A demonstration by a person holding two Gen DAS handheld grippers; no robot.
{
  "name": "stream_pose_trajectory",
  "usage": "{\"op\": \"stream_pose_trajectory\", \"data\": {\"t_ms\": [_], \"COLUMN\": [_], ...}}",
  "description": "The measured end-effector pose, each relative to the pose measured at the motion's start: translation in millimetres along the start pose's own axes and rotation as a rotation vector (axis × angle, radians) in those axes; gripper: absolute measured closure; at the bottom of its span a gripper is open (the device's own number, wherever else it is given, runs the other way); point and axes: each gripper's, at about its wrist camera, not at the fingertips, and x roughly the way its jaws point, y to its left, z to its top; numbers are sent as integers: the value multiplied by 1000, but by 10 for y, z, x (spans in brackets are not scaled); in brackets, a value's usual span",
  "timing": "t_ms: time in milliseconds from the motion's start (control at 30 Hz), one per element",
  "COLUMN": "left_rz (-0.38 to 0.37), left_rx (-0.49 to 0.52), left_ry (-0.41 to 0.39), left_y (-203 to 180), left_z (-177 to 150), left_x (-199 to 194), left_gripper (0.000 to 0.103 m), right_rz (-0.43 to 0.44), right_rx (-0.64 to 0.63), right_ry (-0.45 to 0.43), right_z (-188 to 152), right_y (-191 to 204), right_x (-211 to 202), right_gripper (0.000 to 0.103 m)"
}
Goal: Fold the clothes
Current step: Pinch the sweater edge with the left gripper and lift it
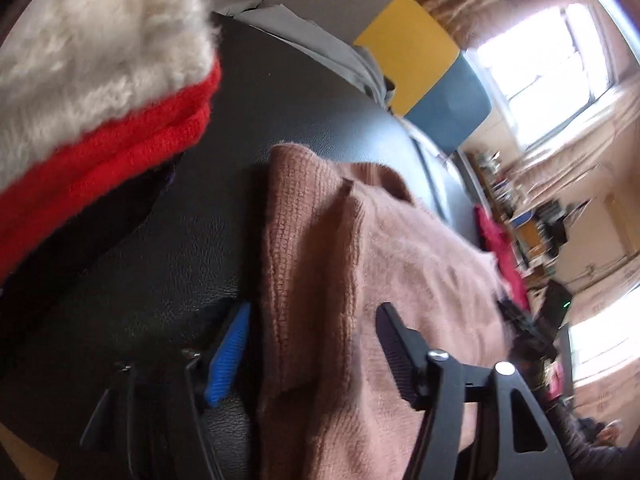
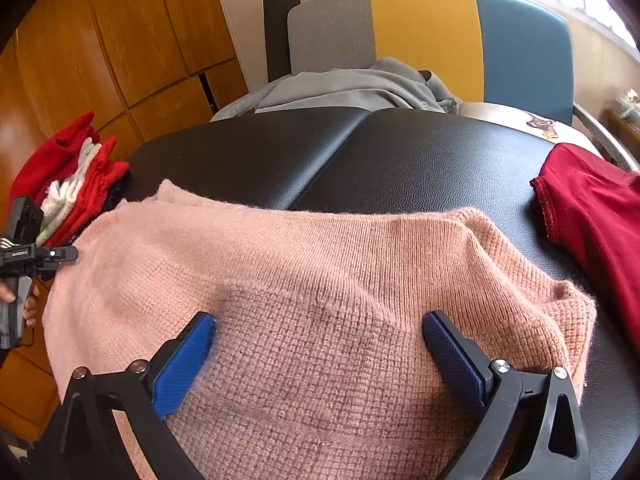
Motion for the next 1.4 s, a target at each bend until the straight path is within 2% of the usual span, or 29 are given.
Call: {"op": "stream_pose_trajectory", "data": {"t_ms": [33,67,167,300,367,467,500,533,733,800,933,1067,1133,1300,1400], "left_rz": [63,75,105,24,-12,-59,-75,-90,-68,-98,-218,-373,-456,-594,-672], "left_rx": [24,49,82,-81,-116,-123,-124,-128,-101,-97,-79,-58,-52,-4,0], "left_ry": [-3,7,-14,-45,-74,-102,-112,-115,-99,-115,-143,-130,-116,-59,-20], "left_y": [-60,-125,-253,-61,-36,-82,-97,-110,-305,-415,-720,-1191,-1481,-2236,-2599], "left_z": [-15,-40,-76,46,116,224,260,311,546,653,681,622,609,557,486], "left_x": [-2,23,37,-4,-92,-236,-284,-313,-459,-538,-709,-678,-579,-244,-27], "left_gripper": [64,81,87,88,89,89,89,89,89,89,89,89,89,89,91], "right_rz": [5,10,19,37,85,236,260,270,274,260,235,127,103,148,170], "right_rx": [3,6,12,24,29,7,-17,-53,-152,-179,-232,-311,-299,-177,-155], "right_ry": [-2,-4,-7,6,45,142,165,193,330,358,346,323,296,217,175], "right_z": [0,1,1,22,60,97,88,55,-170,-238,-360,-491,-538,-585,-643], "right_y": [-9,-17,-32,-52,-71,-108,-107,-91,-156,-183,-139,56,82,-40,-85], "right_x": [-1,-3,-8,-20,-59,-234,-312,-400,-572,-536,-458,-419,-438,-529,-581], "right_gripper": [0,0,0,0,0,0,0,0,0,0,0,0,0,0,0]}}
